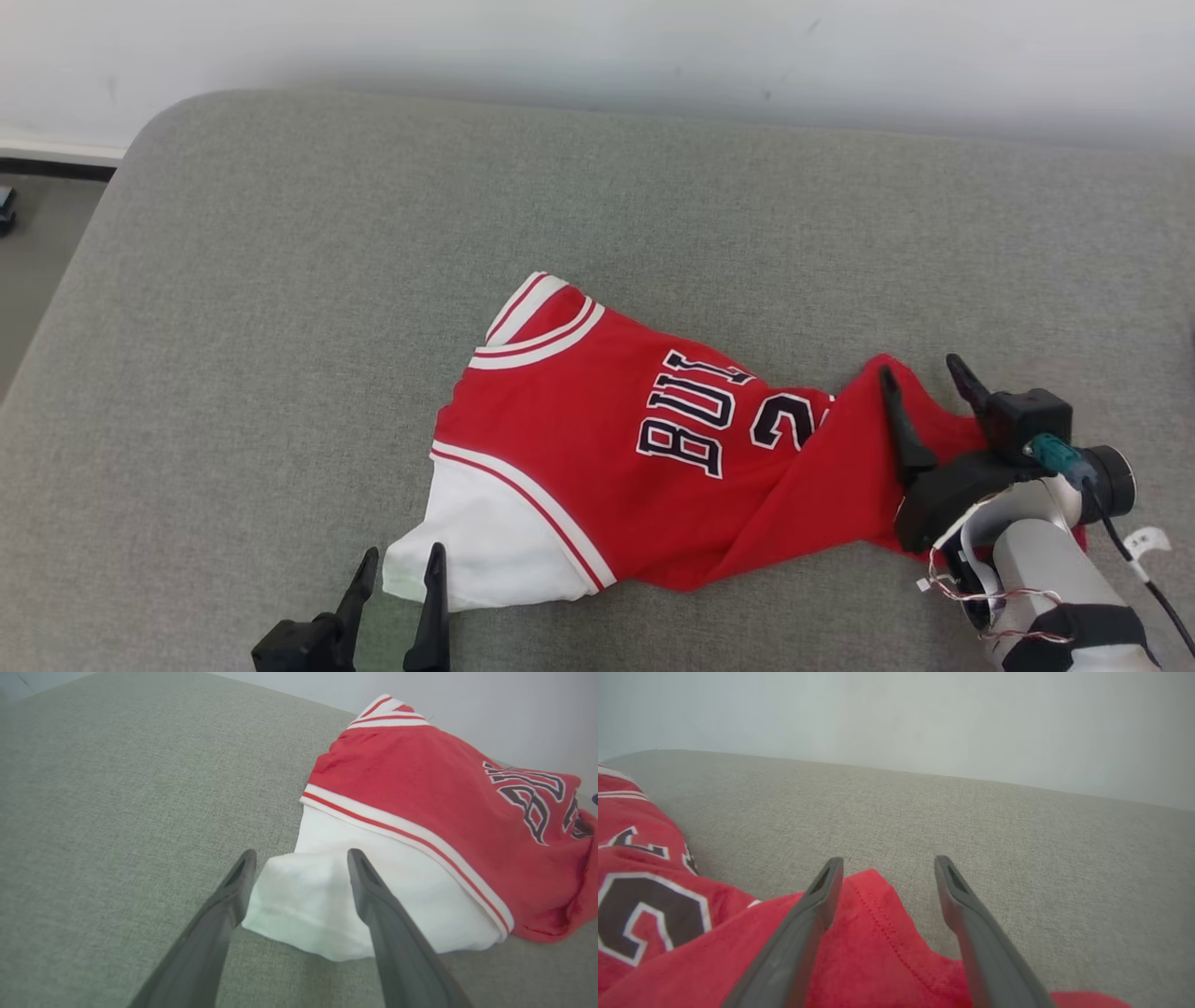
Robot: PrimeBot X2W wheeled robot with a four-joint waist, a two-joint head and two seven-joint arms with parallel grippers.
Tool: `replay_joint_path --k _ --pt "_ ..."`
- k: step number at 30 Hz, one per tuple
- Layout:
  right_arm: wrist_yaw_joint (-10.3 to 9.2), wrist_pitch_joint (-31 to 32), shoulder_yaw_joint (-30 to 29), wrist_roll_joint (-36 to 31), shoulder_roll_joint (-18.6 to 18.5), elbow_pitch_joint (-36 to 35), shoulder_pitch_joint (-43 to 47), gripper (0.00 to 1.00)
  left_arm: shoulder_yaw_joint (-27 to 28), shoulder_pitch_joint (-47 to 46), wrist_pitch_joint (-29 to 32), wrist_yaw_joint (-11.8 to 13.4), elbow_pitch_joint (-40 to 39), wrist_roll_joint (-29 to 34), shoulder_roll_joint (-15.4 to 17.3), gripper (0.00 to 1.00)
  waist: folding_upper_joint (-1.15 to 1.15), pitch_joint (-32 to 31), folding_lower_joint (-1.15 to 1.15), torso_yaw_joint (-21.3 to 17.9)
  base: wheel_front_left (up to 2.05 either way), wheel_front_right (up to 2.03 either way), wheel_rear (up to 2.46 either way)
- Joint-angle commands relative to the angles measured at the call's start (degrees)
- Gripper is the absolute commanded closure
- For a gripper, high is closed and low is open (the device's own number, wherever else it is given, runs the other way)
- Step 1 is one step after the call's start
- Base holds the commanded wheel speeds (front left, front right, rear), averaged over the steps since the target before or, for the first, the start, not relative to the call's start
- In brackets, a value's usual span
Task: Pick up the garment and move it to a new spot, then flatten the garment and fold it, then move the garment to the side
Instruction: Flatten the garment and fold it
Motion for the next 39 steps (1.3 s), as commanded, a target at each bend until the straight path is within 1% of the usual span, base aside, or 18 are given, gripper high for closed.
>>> replay_joint_path --k 1,6,7,8,9,11,12,14,18,24,28,31,34,37,39 --pt "-0.16 0.33 0.79 0.40 -0.20 1.08 -0.63 0.00 -0.11 -0.59 -0.18 0.31 -0.20 -0.18 0.02 0.00 0.00 0.68 0.00 0.60 0.00 0.00 0.00" --pt "-0.17 1.35 4.84 2.53 -1.03 7.22 -3.91 0.00 -0.39 -1.05 -0.18 0.92 -0.95 -0.42 0.03 0.00 0.00 1.47 0.00 1.10 0.00 0.00 0.00" --pt "-0.17 1.26 5.51 2.81 -1.25 8.08 -4.25 0.08 -0.45 -1.11 -0.18 0.91 -1.10 -0.36 0.02 0.00 0.00 1.56 0.00 1.14 0.00 0.00 0.00" --pt "-0.17 1.18 6.13 3.25 -1.30 8.80 -4.49 0.19 -0.40 -1.12 -0.18 0.96 -1.35 -0.26 0.03 0.00 0.00 1.62 0.00 1.16 0.00 0.00 0.00" --pt "-0.17 0.92 6.61 3.63 -1.40 9.40 -4.77 0.38 -0.32 -1.17 -0.18 1.08 -1.58 -0.04 0.03 0.00 0.00 1.67 0.00 1.16 0.00 0.00 0.00" --pt "-0.17 0.56 7.52 4.27 -1.68 10.35 -5.25 0.84 -0.15 -1.15 -0.18 1.23 -2.07 0.24 0.03 0.00 0.00 1.78 0.00 1.13 0.00 0.00 0.00" --pt "-0.17 0.32 7.91 4.39 -1.85 10.70 -5.52 1.00 -0.11 -1.07 -0.18 1.29 -2.21 0.39 0.03 0.00 0.00 1.81 0.00 1.10 0.00 0.00 0.00" --pt "-0.17 -0.18 8.34 4.75 -2.16 10.77 -6.26 1.00 -0.03 -1.14 -0.18 1.36 -2.61 0.64 0.03 0.00 0.00 1.91 0.00 1.02 0.00 0.00 0.00" --pt "-0.17 -0.89 7.96 4.36 -3.11 8.72 -8.43 1.00 -0.01 -1.47 -0.18 1.46 -2.96 0.89 0.03 0.00 0.00 2.06 0.00 0.92 0.00 0.00 0.00" --pt "-0.17 -0.83 5.41 1.31 -4.85 -0.27 -12.96 1.00 -0.59 -2.21 -0.18 1.45 -2.64 1.15 0.02 0.00 0.00 2.14 0.00 1.21 0.00 0.00 0.00" --pt "-0.17 -0.84 4.54 -0.37 -5.02 -6.32 -17.46 1.00 -1.37 -2.50 -0.18 1.33 -2.05 1.19 0.04 0.00 0.00 1.86 0.00 1.89 0.00 0.00 0.00" --pt "-0.17 -0.79 5.78 -0.54 -4.99 -12.47 -20.25 1.00 -1.51 -2.33 -0.18 1.33 -1.65 1.20 0.03 0.00 0.00 1.43 0.00 2.19 0.00 0.00 0.00" --pt "-0.17 -0.75 7.48 0.44 -6.05 -19.58 -21.18 1.00 -1.22 -1.73 -0.18 1.40 -1.17 1.16 0.03 0.00 0.00 0.96 0.00 2.11 0.00 0.00 0.00" --pt "-0.17 -0.75 8.45 1.65 -7.03 -27.64 -17.74 1.00 -0.65 -0.88 -0.18 1.71 -0.90 1.01 0.03 0.00 0.00 0.32 0.00 1.37 0.00 0.00 0.00" --pt "-0.17 -0.75 8.25 2.53 -7.92 -30.96 -13.22 1.00 -0.10 -0.57 -0.17 1.78 -0.87 0.85 0.02 0.00 0.00 -0.03 0.00 0.35 0.00 0.00 0.00"
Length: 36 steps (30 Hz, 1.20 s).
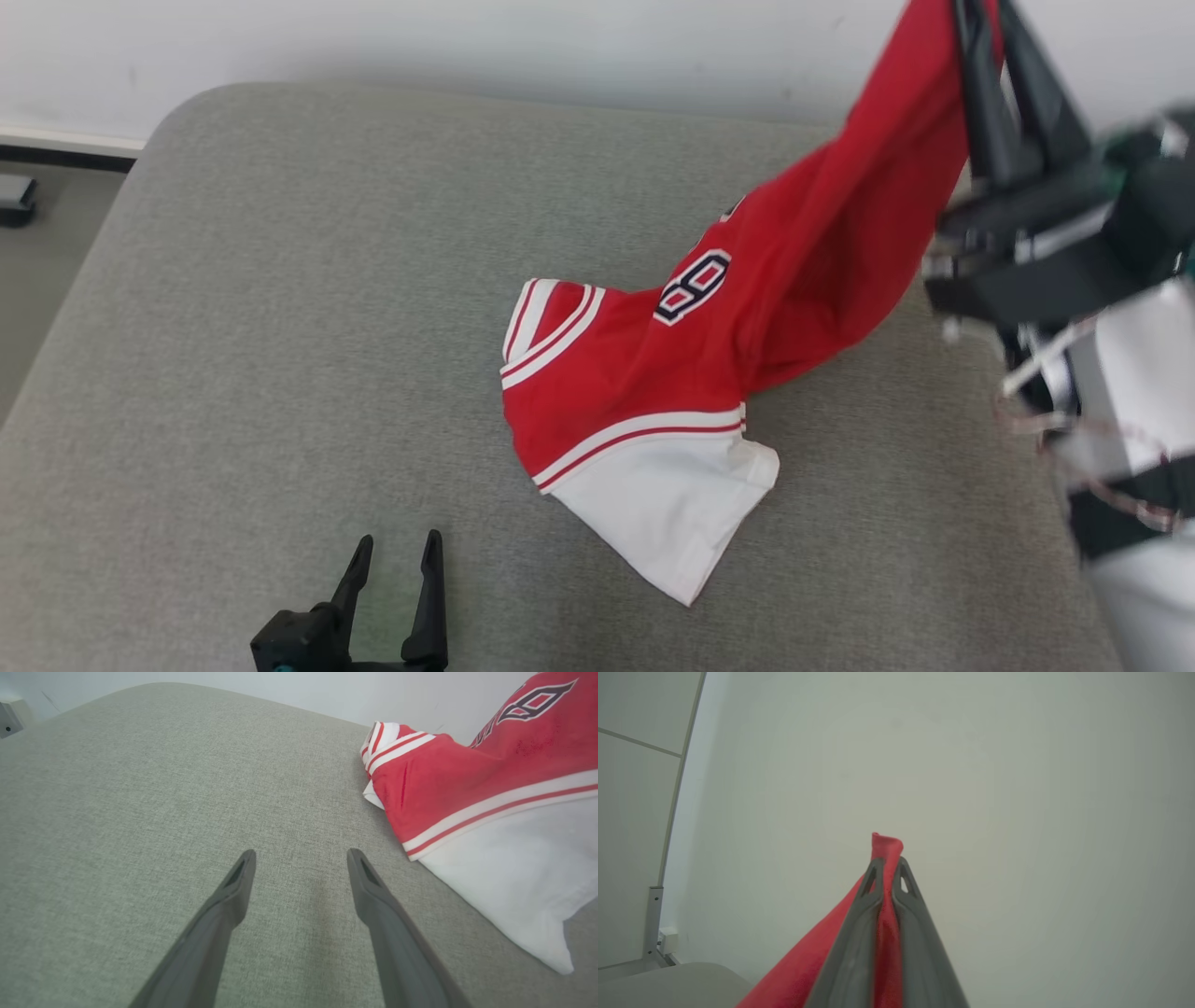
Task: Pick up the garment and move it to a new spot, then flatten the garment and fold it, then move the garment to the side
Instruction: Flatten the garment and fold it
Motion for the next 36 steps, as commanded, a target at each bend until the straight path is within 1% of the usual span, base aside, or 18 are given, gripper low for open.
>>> replay_joint_path --k 1,2,3,5,8,11,12,13,14,15,16,21,25,30,36 --pt "-0.17 0.04 -1.04 1.26 -0.83 -1.99 7.06 1.00 0.55 0.81 -0.17 0.15 0.11 0.06 0.01 0.00 0.00 -0.70 0.00 -1.79 0.00 0.00 0.00" --pt "-0.17 0.04 -1.90 1.40 -1.00 -2.29 9.86 1.00 0.84 1.04 -0.17 0.07 0.19 0.21 0.01 0.00 0.00 -0.87 0.00 -2.50 0.00 0.00 0.00" --pt "-0.17 0.04 -1.90 1.40 -1.00 -2.29 9.86 1.00 0.84 1.04 -0.17 0.07 0.19 0.21 0.01 0.00 0.00 -0.87 0.00 -2.50 0.00 0.00 0.00" --pt "-0.17 0.03 -4.23 2.02 -0.83 -1.44 15.70 1.00 1.13 1.15 -0.17 -0.23 0.24 0.55 0.03 0.00 0.00 -1.09 0.00 -3.89 0.00 0.00 0.00" --pt "-0.17 0.02 -7.96 1.69 -0.16 1.70 23.45 1.00 1.43 0.75 -0.16 -0.51 0.41 1.20 0.01 0.00 0.00 -1.21 0.00 -5.75 0.00 0.00 0.00" --pt "-0.17 0.02 -10.91 1.21 0.96 5.52 28.92 1.00 1.66 0.33 -0.17 -0.79 0.41 1.32 0.03 0.00 0.00 -1.28 0.00 -7.31 0.00 0.00 0.00" --pt "-0.17 0.03 -11.40 1.04 1.38 7.34 30.27 0.95 1.99 0.26 -0.17 -0.77 0.49 1.45 0.03 0.00 0.00 -1.32 0.00 -7.86 0.00 0.00 0.00" --pt "-0.17 0.01 -12.39 1.02 1.91 8.84 31.23 0.64 2.11 0.19 -0.17 -0.89 0.63 1.59 0.03 0.00 0.00 -1.37 0.00 -8.25 0.00 0.00 0.00" --pt "-0.17 0.00 -13.14 0.47 2.17 9.83 31.74 0.40 2.26 0.13 -0.17 -1.06 0.71 1.75 0.02 0.00 0.00 -1.47 0.00 -8.65 0.00 0.00 0.00" --pt "-0.17 0.02 -14.25 0.14 2.67 11.35 32.47 0.10 2.35 0.14 -0.17 -1.00 0.84 1.90 0.01 0.00 0.00 -1.61 0.00 -8.89 0.00 0.00 0.00" --pt "-0.17 0.02 -15.53 0.09 3.52 12.82 33.12 0.00 2.54 0.26 -0.17 -1.13 1.04 2.01 0.06 0.00 0.00 -1.83 0.00 -9.14 0.00 0.00 0.00" --pt "-0.17 0.03 -21.39 -2.31 5.95 16.23 34.99 0.00 2.48 1.13 -0.17 -1.46 1.87 2.07 0.03 0.00 0.00 -3.26 0.00 -9.65 0.00 0.00 0.00" --pt "-0.17 0.02 -24.30 -3.91 8.56 15.87 37.00 0.00 2.64 2.00 -0.17 -1.70 2.43 1.87 0.04 0.00 0.00 -4.75 0.00 -9.88 0.00 0.00 0.00" --pt "-0.17 0.03 -23.67 -4.82 11.46 14.89 39.66 0.00 2.15 3.46 -0.17 -1.93 3.14 1.11 0.02 0.00 0.00 -6.13 0.00 -10.69 0.00 0.00 0.00" --pt "-0.17 0.03 -21.71 -4.80 11.90 13.66 39.42 0.00 0.00 2.75 -0.17 -2.27 3.66 -0.06 0.03 0.00 0.00 -5.05 0.00 -12.14 0.00 0.00 0.00"
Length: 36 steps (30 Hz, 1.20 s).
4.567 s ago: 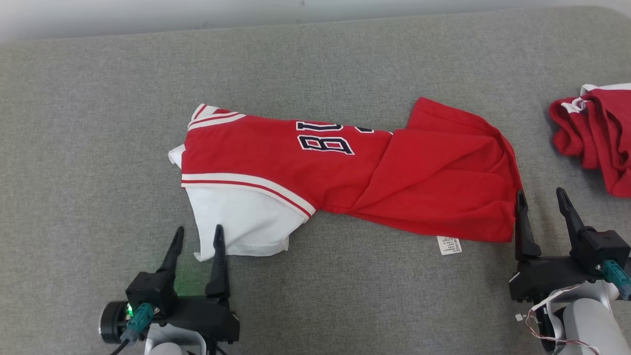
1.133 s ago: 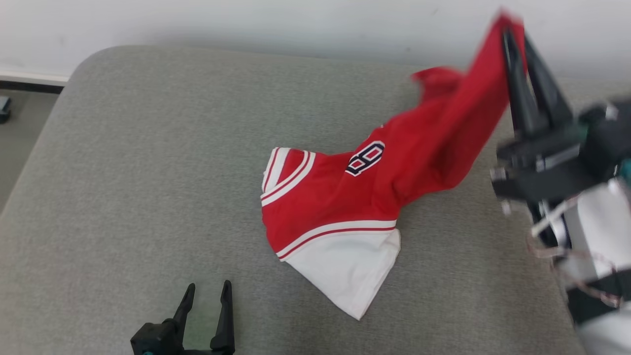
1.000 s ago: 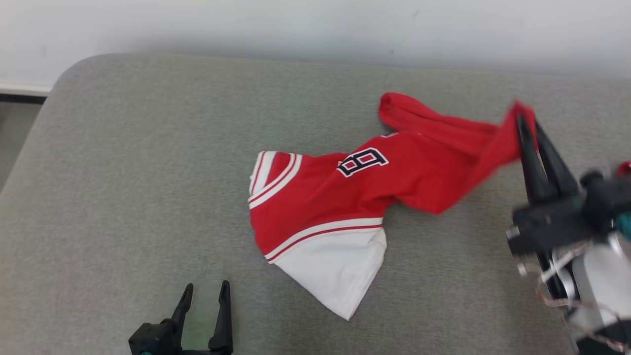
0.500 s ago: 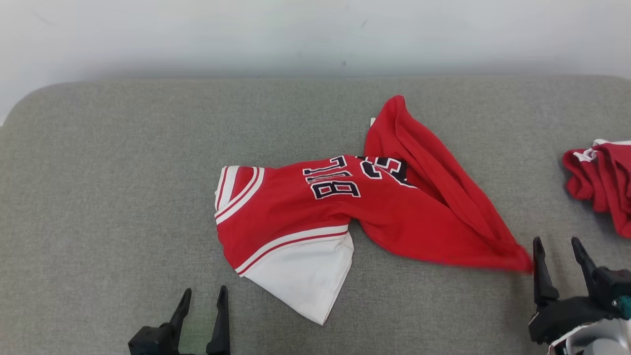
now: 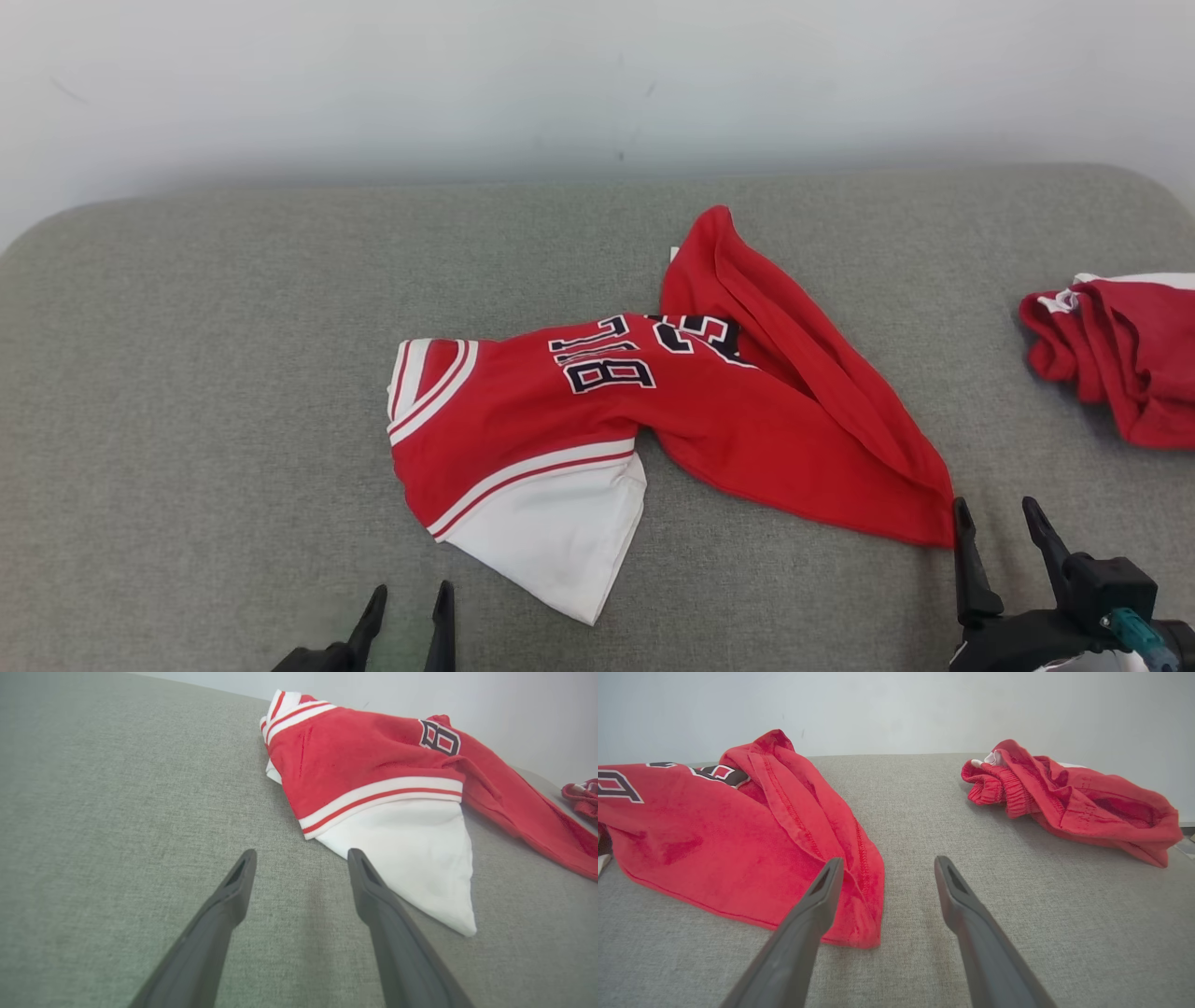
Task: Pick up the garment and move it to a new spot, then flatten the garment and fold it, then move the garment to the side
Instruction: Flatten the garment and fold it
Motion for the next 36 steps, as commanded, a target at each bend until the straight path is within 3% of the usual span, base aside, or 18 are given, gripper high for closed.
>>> replay_joint_path --k 1,14,18,24,32,33,36 --pt "-0.17 0.01 0.50 -0.26 0.03 -0.24 -0.48 0.00 -0.65 -0.58 -0.17 -0.19 0.05 -0.57 0.06 0.00 0.00 1.03 0.01 -0.83 0.00 0.00 0.00" --pt "-0.17 0.01 2.89 1.31 -1.35 -1.74 -3.73 0.00 -6.72 -4.75 -0.17 -0.68 2.93 -6.65 0.08 0.00 0.00 5.39 0.01 -3.41 0.00 0.00 0.00" --pt "-0.17 0.00 2.76 1.50 -1.60 -2.14 -4.23 0.00 -5.60 -6.02 -0.16 0.26 2.80 -9.29 0.14 0.00 0.00 6.29 0.01 -3.81 0.00 0.00 0.00" --pt "-0.17 0.01 2.91 1.61 -1.44 -2.73 -4.83 0.00 -0.95 -8.02 -0.17 2.93 1.29 -7.31 0.08 0.00 0.00 7.38 0.01 -4.30 0.00 0.00 0.00" --pt "-0.17 0.01 3.31 1.59 -0.89 -3.18 -5.84 0.00 2.45 -10.44 -0.17 1.48 -0.18 -6.35 0.10 0.00 0.00 8.65 0.01 -4.68 0.00 0.00 0.00" --pt "-0.17 0.00 3.37 1.72 -1.01 -3.18 -5.99 0.00 2.32 -10.67 -0.17 1.08 0.20 -5.95 0.08 1.00 0.00 8.89 0.01 -4.76 0.00 0.00 0.00" --pt "-0.17 0.01 3.68 1.93 -1.20 -3.24 -6.59 0.00 3.50 -12.80 -0.17 0.64 1.19 -3.20 0.11 1.00 0.00 9.54 0.01 -5.05 0.00 0.00 0.00"
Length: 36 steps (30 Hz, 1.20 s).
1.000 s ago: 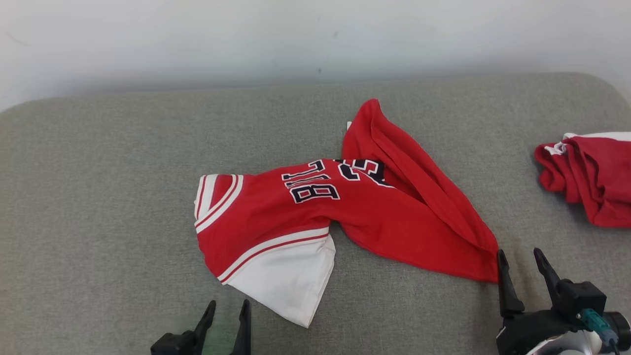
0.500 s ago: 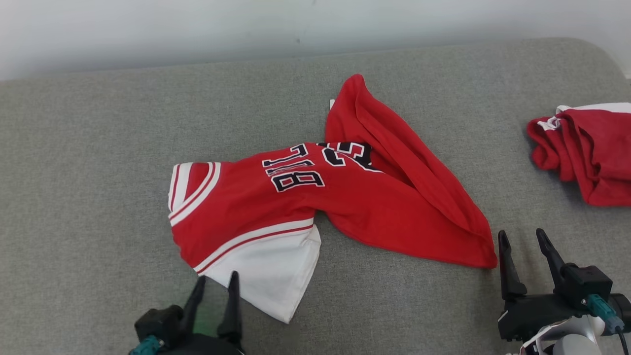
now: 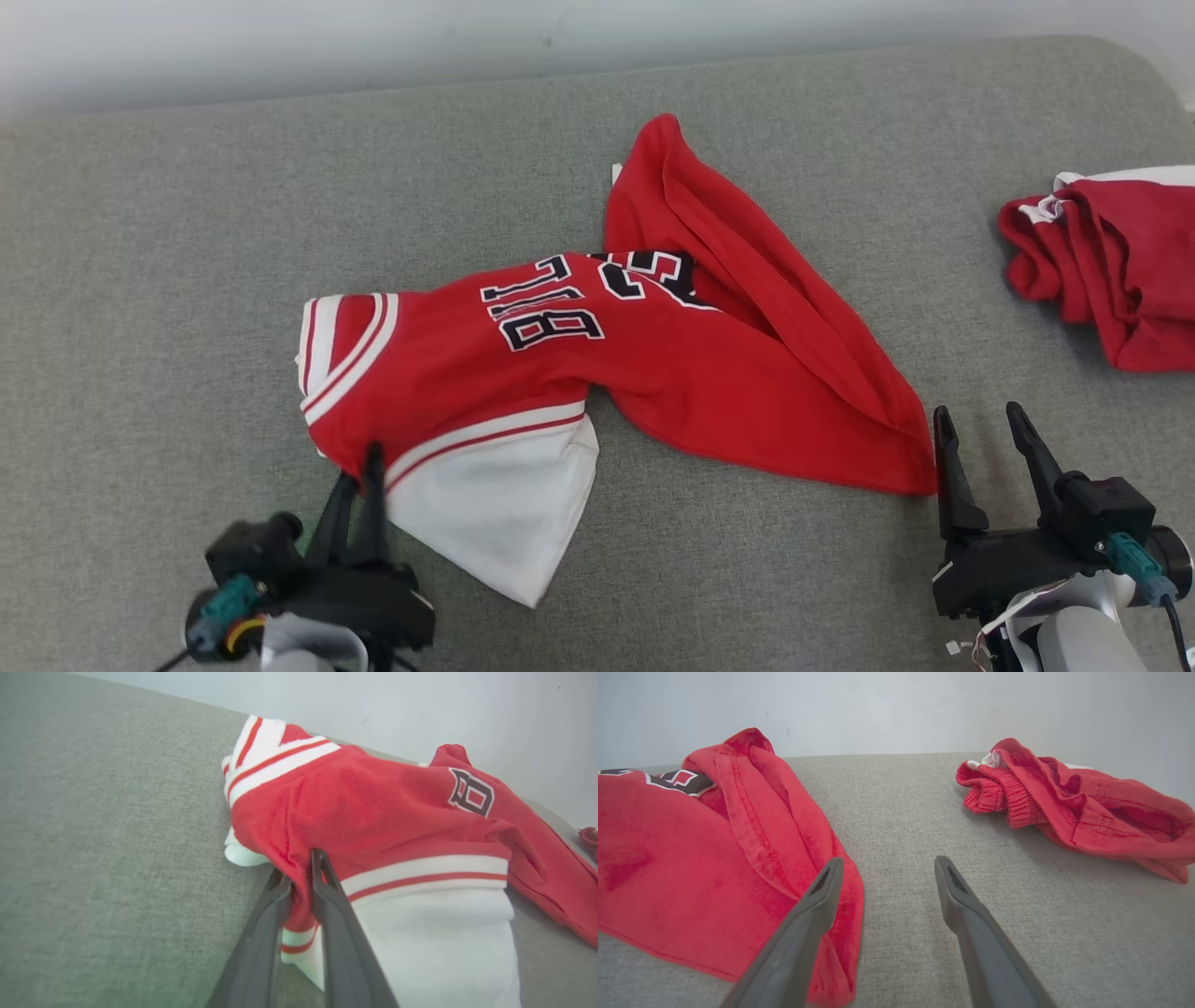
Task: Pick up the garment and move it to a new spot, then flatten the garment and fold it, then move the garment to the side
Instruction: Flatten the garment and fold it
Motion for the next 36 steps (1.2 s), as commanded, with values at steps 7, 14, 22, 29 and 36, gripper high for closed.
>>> replay_joint_path --k 7,14,22,29,36 --pt "-0.17 0.01 0.14 0.57 0.16 -0.61 -0.94 0.00 7.98 -6.02 -0.18 -0.32 0.18 8.87 1.03 1.00 0.00 0.74 0.00 -0.66 0.00 0.00 0.00" --pt "-0.17 0.01 1.31 0.71 1.36 -0.79 -1.19 0.00 14.39 -9.45 -0.18 -0.06 1.41 14.12 4.85 0.81 0.00 -0.27 0.00 -1.05 0.00 0.00 0.00" --pt "-0.17 0.01 3.82 1.06 2.43 -1.08 -0.19 0.00 16.57 -5.95 -0.17 1.50 3.07 17.07 3.94 0.00 0.00 -2.80 0.00 -0.89 0.00 0.00 0.00" --pt "-0.17 0.01 5.35 0.64 3.67 -0.84 1.91 0.00 14.84 2.98 -0.18 1.54 -0.85 18.33 0.87 0.00 0.00 -6.84 0.00 -0.10 0.00 0.00 0.00" --pt "-0.17 0.01 6.61 -0.50 4.90 -2.72 5.47 0.00 12.92 10.48 -0.18 1.58 -4.11 15.58 0.24 0.00 0.00 -10.96 0.00 1.11 0.00 0.00 0.00"
